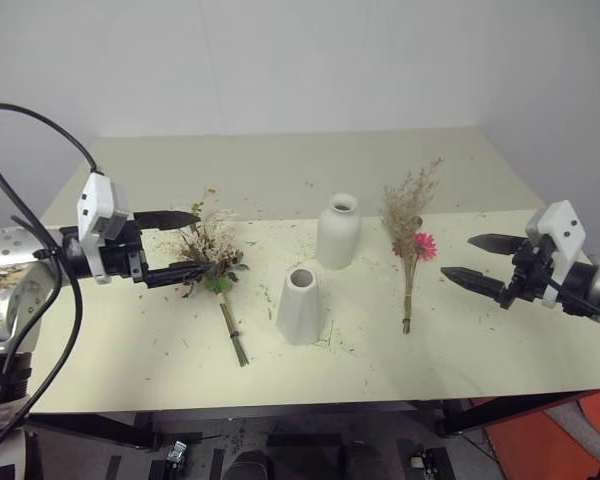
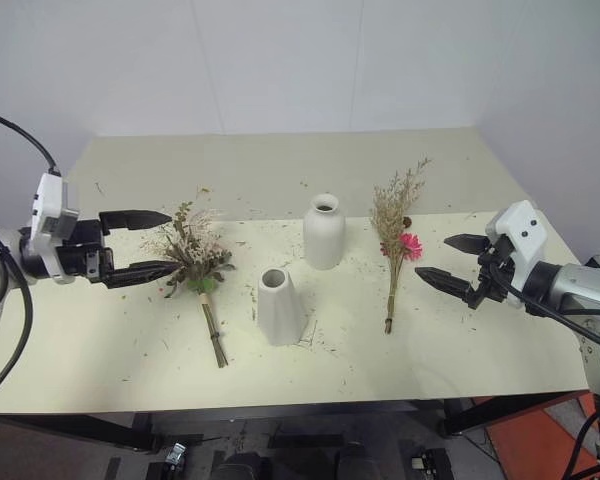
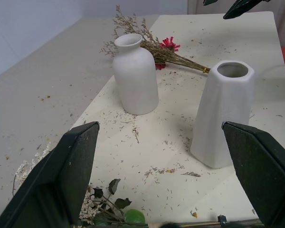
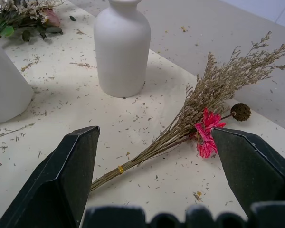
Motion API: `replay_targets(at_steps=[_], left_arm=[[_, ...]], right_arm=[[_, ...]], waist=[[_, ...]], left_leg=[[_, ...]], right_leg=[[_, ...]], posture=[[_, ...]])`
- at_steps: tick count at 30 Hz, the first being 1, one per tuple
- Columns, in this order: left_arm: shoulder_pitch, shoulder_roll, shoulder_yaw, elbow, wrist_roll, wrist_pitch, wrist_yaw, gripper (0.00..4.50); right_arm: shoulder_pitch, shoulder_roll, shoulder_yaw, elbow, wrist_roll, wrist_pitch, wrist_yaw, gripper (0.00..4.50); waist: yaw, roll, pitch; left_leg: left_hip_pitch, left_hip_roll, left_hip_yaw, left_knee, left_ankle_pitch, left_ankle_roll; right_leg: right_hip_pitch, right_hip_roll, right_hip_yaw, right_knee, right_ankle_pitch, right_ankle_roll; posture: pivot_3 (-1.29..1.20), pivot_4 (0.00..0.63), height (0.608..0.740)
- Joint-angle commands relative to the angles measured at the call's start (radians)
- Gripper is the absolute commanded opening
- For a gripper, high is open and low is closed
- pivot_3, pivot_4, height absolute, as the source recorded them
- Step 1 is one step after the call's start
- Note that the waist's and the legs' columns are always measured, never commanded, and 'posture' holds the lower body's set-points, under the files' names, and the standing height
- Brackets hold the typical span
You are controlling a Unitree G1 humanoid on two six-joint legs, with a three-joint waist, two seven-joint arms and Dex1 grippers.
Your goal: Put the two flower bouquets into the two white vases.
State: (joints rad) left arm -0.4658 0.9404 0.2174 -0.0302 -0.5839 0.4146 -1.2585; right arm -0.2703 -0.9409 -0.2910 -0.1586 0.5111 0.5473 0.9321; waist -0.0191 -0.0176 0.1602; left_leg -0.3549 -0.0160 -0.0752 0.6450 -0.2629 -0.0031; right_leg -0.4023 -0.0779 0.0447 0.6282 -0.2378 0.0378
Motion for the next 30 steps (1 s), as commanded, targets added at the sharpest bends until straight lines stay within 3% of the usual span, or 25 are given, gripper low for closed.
replay_targets(at_steps=[1, 9, 12, 13, 18, 20, 24, 30], left_arm=[[-0.022, 0.004, 0.015, -0.010, -0.002, -0.022, -0.006, 4.50], [-0.026, 0.000, 0.013, -0.008, 0.000, -0.025, -0.006, 4.50], [-0.032, -0.003, 0.008, -0.005, 0.003, -0.027, -0.006, 4.50], [-0.044, -0.008, 0.002, 0.000, 0.002, -0.027, -0.009, 4.50], [-0.119, -0.039, -0.048, 0.048, 0.020, -0.046, -0.036, 4.50], [-0.146, -0.051, -0.062, 0.068, 0.022, -0.051, -0.048, 4.50], [-0.173, -0.066, -0.079, 0.088, 0.034, -0.060, -0.065, 4.50], [-0.202, -0.084, -0.097, 0.111, 0.048, -0.075, -0.082, 4.50]], right_arm=[[-0.011, -0.005, -0.028, -0.013, -0.001, -0.020, -0.004, 4.45], [-0.010, -0.007, -0.031, -0.015, 0.000, -0.019, -0.004, 4.45], [-0.032, -0.007, -0.024, -0.023, 0.017, 0.068, -0.050, 4.45], [-0.080, -0.004, -0.006, -0.021, 0.044, 0.183, -0.098, 4.45], [-0.404, 0.037, 0.159, 0.096, 0.055, 0.732, -0.280, 4.45], [-0.521, 0.072, 0.232, 0.186, 0.038, 0.849, -0.302, 4.45], [-0.660, 0.128, 0.397, 0.333, -0.021, 0.922, -0.316, 4.45], [-0.778, 0.196, 0.611, 0.550, -0.117, 0.849, -0.238, 4.45]], waist=[[0.000, 0.000, 0.000], [0.000, 0.000, 0.000], [0.001, 0.000, 0.000], [-0.001, 0.000, 0.000], [-0.014, 0.000, 0.000], [-0.019, 0.000, 0.000], [-0.024, 0.000, 0.000], [-0.026, 0.000, 0.000]], left_leg=[[0.000, 0.000, 0.000, 0.000, 0.000, 0.000], [0.000, 0.000, 0.000, 0.000, 0.000, 0.000], [0.000, 0.000, 0.000, 0.000, 0.000, 0.000], [0.000, 0.000, 0.000, 0.000, 0.000, 0.000], [0.001, 0.000, -0.001, 0.001, 0.000, 0.000], [0.001, 0.000, -0.001, 0.000, 0.000, 0.000], [-0.003, 0.000, -0.001, 0.000, 0.000, 0.000], [-0.015, -0.001, -0.001, 0.004, 0.000, 0.000]], right_leg=[[0.000, 0.000, 0.000, 0.000, 0.000, 0.000], [0.000, 0.000, 0.000, 0.000, 0.000, 0.000], [0.000, 0.000, 0.000, 0.000, 0.000, 0.000], [0.000, 0.000, 0.000, 0.000, 0.000, 0.000], [0.000, 0.000, 0.000, 0.002, 0.001, -0.001], [0.000, 0.001, 0.000, 0.002, 0.001, -0.002], [-0.003, 0.001, -0.001, 0.001, 0.001, -0.001], [-0.014, 0.000, -0.001, 0.004, 0.002, 0.000]], posture=[[0.00, 0.150, 0.740], [0.00, 0.150, 0.740], [0.00, 0.150, 0.740], [0.00, 0.150, 0.740], [0.00, 0.150, 0.740], [0.00, 0.150, 0.740], [0.00, 0.150, 0.740], [0.00, 0.150, 0.740]])
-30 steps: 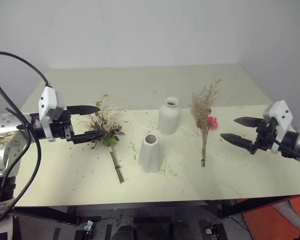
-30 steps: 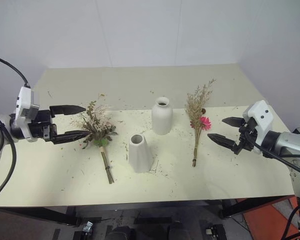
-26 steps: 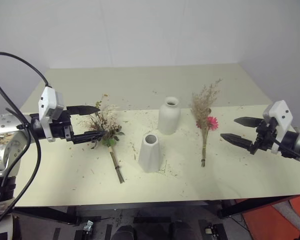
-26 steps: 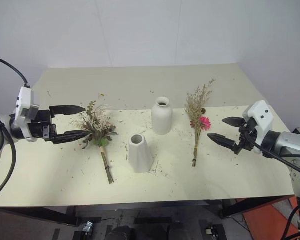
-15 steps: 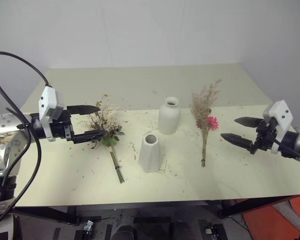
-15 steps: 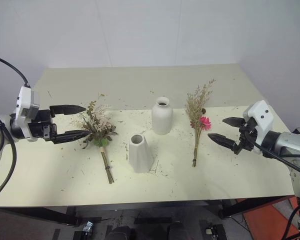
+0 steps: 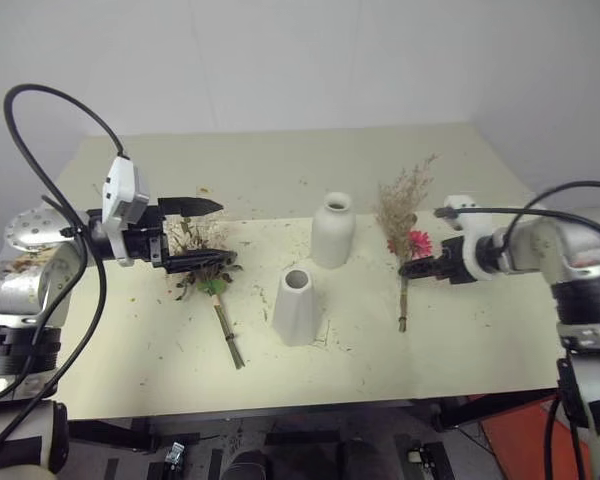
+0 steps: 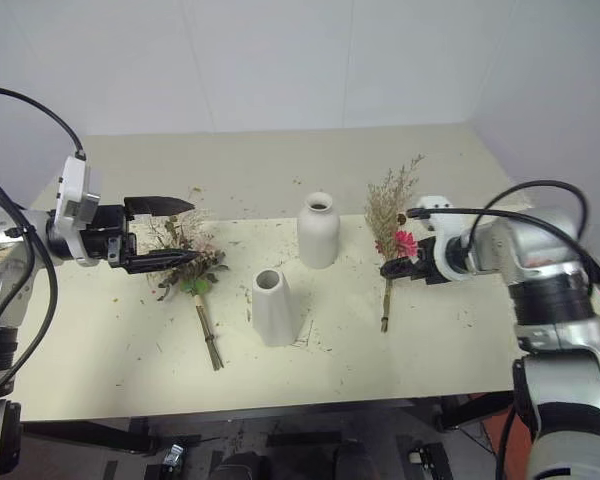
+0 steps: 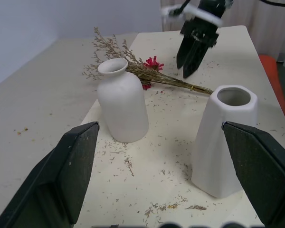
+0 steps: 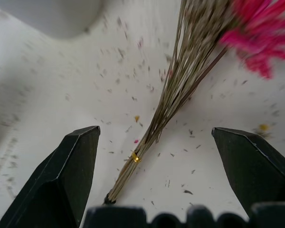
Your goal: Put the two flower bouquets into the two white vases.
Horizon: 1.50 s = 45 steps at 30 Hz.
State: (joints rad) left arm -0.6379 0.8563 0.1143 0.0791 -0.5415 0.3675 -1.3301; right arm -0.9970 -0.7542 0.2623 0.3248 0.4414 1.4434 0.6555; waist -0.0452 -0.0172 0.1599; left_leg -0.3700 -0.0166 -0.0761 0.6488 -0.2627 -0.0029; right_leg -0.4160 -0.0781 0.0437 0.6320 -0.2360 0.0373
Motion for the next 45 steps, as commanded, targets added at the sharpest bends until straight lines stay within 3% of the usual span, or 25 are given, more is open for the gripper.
replay_targets(at_steps=[1, 4, 7, 14, 18, 19, 26, 30, 36, 45], left_arm=[[-0.033, -0.002, 0.005, 0.006, 0.008, -0.030, -0.012, 4.50], [-0.036, -0.008, 0.006, 0.012, 0.009, -0.036, -0.016, 4.50], [-0.029, -0.007, 0.015, 0.007, 0.003, -0.035, -0.017, 4.50], [-0.021, -0.001, 0.037, -0.008, -0.012, -0.026, -0.012, 4.50], [-0.031, -0.009, 0.051, -0.006, -0.023, -0.017, 0.007, 4.50], [-0.032, -0.011, 0.055, -0.008, -0.028, -0.012, 0.014, 4.50], [-0.043, 0.003, 0.065, -0.022, -0.051, 0.113, 0.083, 4.50], [-0.050, 0.011, 0.074, -0.016, -0.054, 0.160, 0.108, 4.50], [-0.049, 0.031, 0.083, -0.025, -0.062, 0.203, 0.125, 4.50], [0.016, 0.084, 0.146, -0.065, -0.083, 0.220, 0.116, 4.50]], right_arm=[[-0.064, 0.022, 0.088, 0.099, -0.066, -0.071, 0.055, 4.45], [-0.091, 0.061, 0.162, 0.187, -0.126, -0.158, 0.102, 4.45], [-0.108, 0.099, 0.206, 0.256, -0.185, -0.225, 0.130, 3.83], [-0.114, 0.126, 0.197, 0.305, -0.258, -0.249, 0.171, 1.51], [-0.125, 0.139, 0.123, 0.369, -0.302, -0.277, 0.089, 0.14], [-0.129, 0.143, 0.099, 0.387, -0.312, -0.287, 0.061, 0.03], [-0.215, 0.178, -0.237, 0.538, -0.294, -0.456, -0.288, 0.03], [-0.163, 0.230, -0.384, 0.406, -0.285, -0.885, -0.433, 0.03], [-0.148, 0.333, -0.508, 0.236, -0.130, -1.098, -0.282, 0.03], [-0.196, 0.454, -0.499, 0.176, -0.039, -1.162, -0.162, 0.03]], waist=[[0.000, 0.000, 0.000], [-0.001, 0.000, 0.000], [-0.004, 0.001, -0.001], [-0.017, 0.000, -0.001], [-0.024, 0.000, -0.002], [-0.024, 0.000, -0.002], [-0.021, 0.000, -0.002], [-0.027, 0.000, -0.002], [-0.041, 0.001, -0.002], [-0.043, 0.001, -0.002]], left_leg=[[-0.002, 0.000, 0.000, 0.001, 0.000, 0.000], [-0.003, 0.000, 0.000, 0.001, 0.000, 0.000], [-0.002, 0.000, 0.000, 0.002, 0.000, 0.000], [0.001, 0.000, 0.000, 0.003, 0.000, 0.000], [0.001, 0.000, 0.000, 0.003, 0.000, 0.000], [0.001, 0.000, 0.000, 0.003, 0.000, 0.000], [0.000, -0.001, 0.000, 0.002, 0.000, 0.000], [0.000, 0.000, 0.000, 0.000, 0.000, -0.001], [0.000, 0.000, 0.001, -0.001, 0.001, -0.001], [0.001, 0.000, 0.000, -0.001, 0.001, -0.002]], right_leg=[[-0.002, 0.000, 0.000, 0.001, 0.000, 0.000], [-0.004, 0.000, 0.000, 0.002, 0.000, 0.000], [-0.003, 0.000, 0.000, 0.002, 0.001, 0.000], [-0.003, 0.001, 0.000, 0.008, 0.000, 0.000], [-0.003, 0.001, 0.000, 0.008, 0.000, 0.000], [-0.003, 0.001, 0.000, 0.008, 0.000, 0.000], [-0.004, 0.000, 0.001, 0.009, 0.001, 0.000], [-0.005, 0.000, 0.001, 0.009, 0.001, 0.000], [-0.007, 0.000, 0.003, 0.009, 0.001, 0.000], [-0.006, 0.000, 0.003, 0.010, 0.001, 0.000]], posture=[[0.00, 0.150, 0.740], [0.00, 0.150, 0.740], [0.00, 0.150, 0.740], [0.00, 0.150, 0.740], [0.00, 0.150, 0.740], [0.00, 0.150, 0.740], [0.00, 0.150, 0.740], [0.00, 0.150, 0.740], [0.00, 0.150, 0.740], [0.00, 0.150, 0.740]])
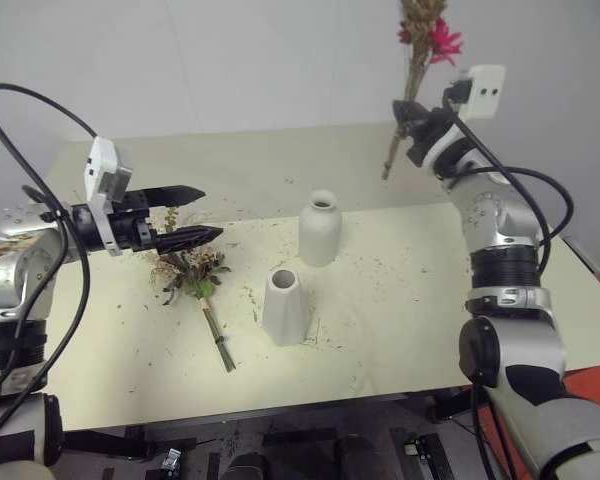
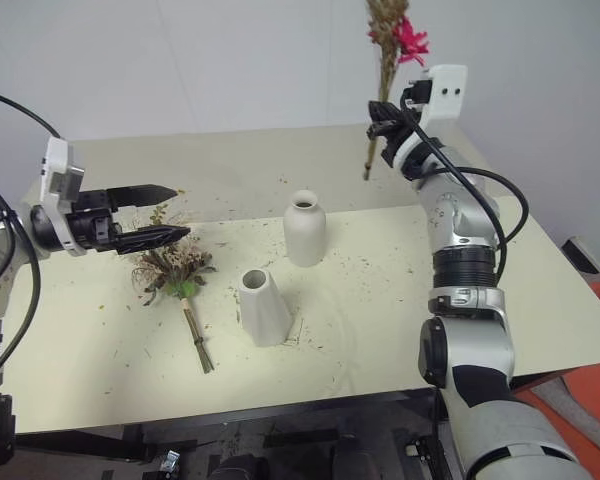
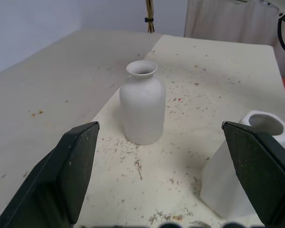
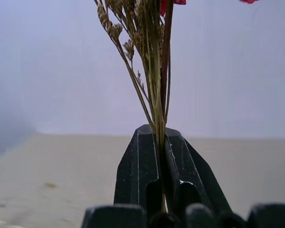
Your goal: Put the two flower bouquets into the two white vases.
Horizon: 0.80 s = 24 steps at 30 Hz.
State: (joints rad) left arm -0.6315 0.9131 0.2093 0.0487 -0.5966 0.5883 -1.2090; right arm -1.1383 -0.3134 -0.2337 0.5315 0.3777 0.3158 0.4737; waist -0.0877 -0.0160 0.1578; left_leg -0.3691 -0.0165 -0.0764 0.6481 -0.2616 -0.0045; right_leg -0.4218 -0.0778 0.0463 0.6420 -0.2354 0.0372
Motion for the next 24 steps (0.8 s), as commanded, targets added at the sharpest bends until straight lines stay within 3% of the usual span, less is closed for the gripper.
replay_targets(at_steps=[1, 24], left_arm=[[0.020, 0.033, 0.060, -0.043, -0.033, 0.003, -0.007, 4.50], [0.116, 0.075, 0.129, -0.131, -0.095, 0.035, 0.024, 4.50]], right_arm=[[-0.059, 0.025, 0.007, -0.024, 0.016, -0.043, 0.023, 0.03], [-0.054, 0.176, 0.104, 0.058, -0.045, -0.145, 0.072, 0.03]], waist=[[0.000, 0.000, 0.000], [-0.009, 0.001, 0.000]], left_leg=[[0.000, 0.000, 0.000, 0.000, 0.000, 0.000], [0.000, 0.000, -0.001, -0.002, 0.001, -0.002]], right_leg=[[0.000, 0.000, 0.000, 0.000, 0.000, 0.000], [-0.001, 0.000, 0.000, 0.001, 0.000, 0.000]], posture=[[0.00, 0.150, 0.740], [0.00, 0.150, 0.740]])
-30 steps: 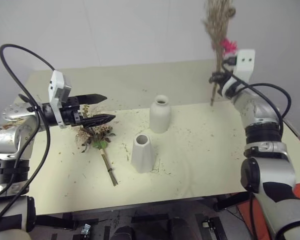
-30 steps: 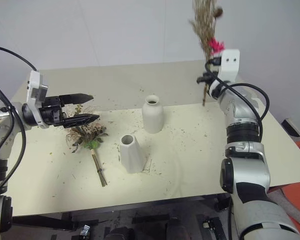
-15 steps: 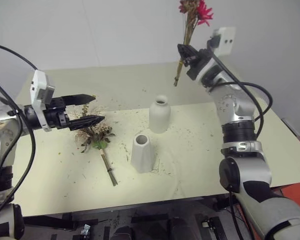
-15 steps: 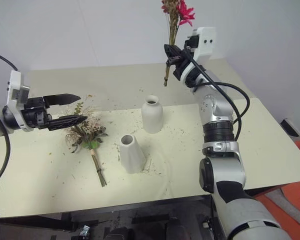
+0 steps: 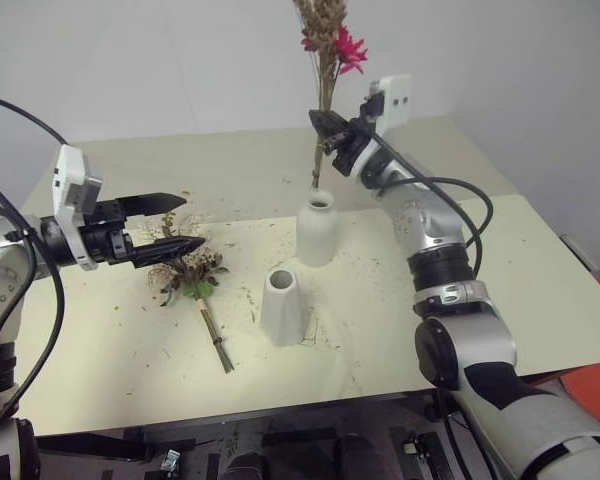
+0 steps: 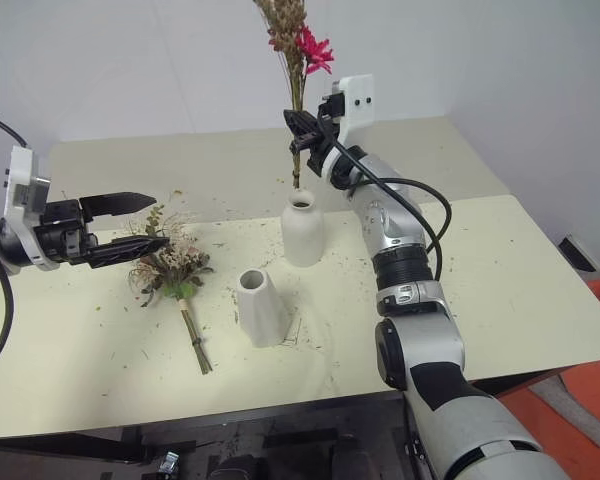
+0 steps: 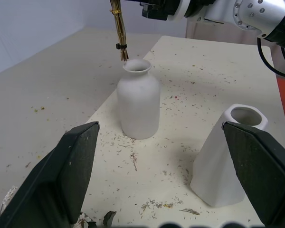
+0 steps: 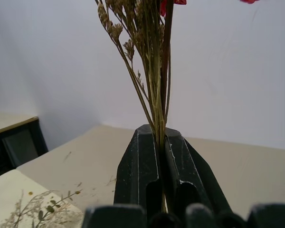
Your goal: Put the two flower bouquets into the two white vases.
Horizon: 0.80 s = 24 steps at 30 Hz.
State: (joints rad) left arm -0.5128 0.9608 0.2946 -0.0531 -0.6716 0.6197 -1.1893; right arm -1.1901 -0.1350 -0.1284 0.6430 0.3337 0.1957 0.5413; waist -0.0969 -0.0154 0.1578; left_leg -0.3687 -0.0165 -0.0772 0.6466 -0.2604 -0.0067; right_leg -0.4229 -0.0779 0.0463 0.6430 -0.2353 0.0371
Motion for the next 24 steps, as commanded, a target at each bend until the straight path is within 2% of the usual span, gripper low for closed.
replay_targets(at_steps=[1, 9, 17, 24], left_arm=[[-0.002, 0.028, 0.043, -0.030, -0.021, 0.003, 0.005, 4.50], [-0.005, 0.027, 0.039, -0.025, -0.022, -0.001, 0.006, 4.50], [-0.011, 0.025, 0.032, -0.020, -0.019, -0.005, 0.004, 4.50], [-0.006, 0.025, 0.036, -0.028, -0.022, 0.000, 0.009, 4.50]], right_arm=[[0.000, -0.003, -0.002, -0.061, 0.002, -0.023, 0.004, 0.03], [0.064, -0.003, 0.011, -0.174, 0.010, 0.012, 0.006, 0.03], [0.125, 0.005, 0.030, -0.175, -0.006, 0.020, -0.012, 0.03], [0.211, 0.023, 0.076, -0.148, -0.074, -0.081, -0.022, 0.03]], waist=[[0.000, 0.000, 0.000], [0.000, 0.000, 0.000], [-0.001, 0.000, 0.000], [0.000, 0.000, 0.000]], left_leg=[[0.000, 0.000, 0.000, 0.000, 0.000, 0.000], [0.000, 0.000, 0.000, 0.000, 0.000, 0.000], [0.000, 0.000, 0.000, 0.000, 0.000, -0.001], [0.000, 0.000, 0.000, -0.001, 0.000, -0.001]], right_leg=[[0.000, 0.000, 0.000, 0.000, 0.000, 0.000], [0.000, 0.000, 0.000, 0.000, 0.000, 0.000], [0.000, 0.000, 0.000, 0.001, 0.000, 0.000], [0.000, 0.000, 0.000, 0.001, 0.000, 0.000]], posture=[[0.00, 0.150, 0.740], [0.00, 0.150, 0.740], [0.00, 0.150, 0.740], [0.00, 0.150, 0.740]])
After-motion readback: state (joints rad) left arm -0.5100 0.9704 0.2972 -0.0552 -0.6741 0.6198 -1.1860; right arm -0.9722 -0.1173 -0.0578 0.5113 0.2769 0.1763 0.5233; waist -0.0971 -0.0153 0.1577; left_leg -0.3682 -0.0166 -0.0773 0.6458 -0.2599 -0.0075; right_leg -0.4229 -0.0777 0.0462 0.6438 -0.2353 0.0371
